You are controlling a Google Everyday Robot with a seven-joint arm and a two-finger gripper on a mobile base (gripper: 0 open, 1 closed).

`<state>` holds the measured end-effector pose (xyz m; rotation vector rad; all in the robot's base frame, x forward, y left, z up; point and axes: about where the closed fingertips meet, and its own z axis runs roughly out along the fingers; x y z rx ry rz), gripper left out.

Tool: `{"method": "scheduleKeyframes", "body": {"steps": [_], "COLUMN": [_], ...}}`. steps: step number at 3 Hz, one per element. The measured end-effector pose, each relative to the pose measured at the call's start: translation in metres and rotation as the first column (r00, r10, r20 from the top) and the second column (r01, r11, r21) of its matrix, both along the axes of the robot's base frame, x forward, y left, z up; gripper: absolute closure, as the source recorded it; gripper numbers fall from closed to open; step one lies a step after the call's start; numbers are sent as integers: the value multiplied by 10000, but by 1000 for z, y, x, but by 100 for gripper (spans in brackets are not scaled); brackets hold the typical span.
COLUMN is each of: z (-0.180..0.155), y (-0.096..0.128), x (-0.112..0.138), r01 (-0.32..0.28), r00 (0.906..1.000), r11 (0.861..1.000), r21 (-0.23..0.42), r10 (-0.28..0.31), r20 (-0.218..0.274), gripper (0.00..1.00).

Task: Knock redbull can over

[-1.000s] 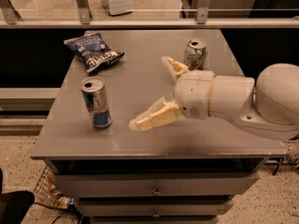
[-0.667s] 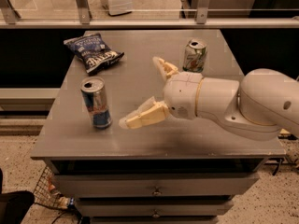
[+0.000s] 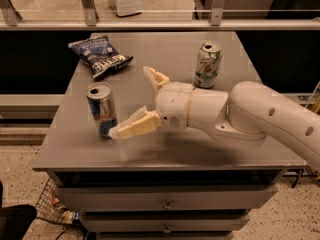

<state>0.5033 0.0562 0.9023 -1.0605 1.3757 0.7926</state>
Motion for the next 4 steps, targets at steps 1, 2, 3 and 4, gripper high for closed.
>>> {"method": "scheduleKeyframes", "body": {"steps": [1,2,3,4], "z": [-4,-3,1,2], "y": [16,32,47,49], "x": [-1,-1,-1,-2], "r01": [-343,-653,-1099,-1148], "r00": [9992,9972,9937,9932], "r11": [9990,9968,9930,9925], "r21": [270,452,431,423], "r10": [349,669,1106,1155], "r20": [-214,-344,-150,-131], "gripper": [0,0,17,39]}}
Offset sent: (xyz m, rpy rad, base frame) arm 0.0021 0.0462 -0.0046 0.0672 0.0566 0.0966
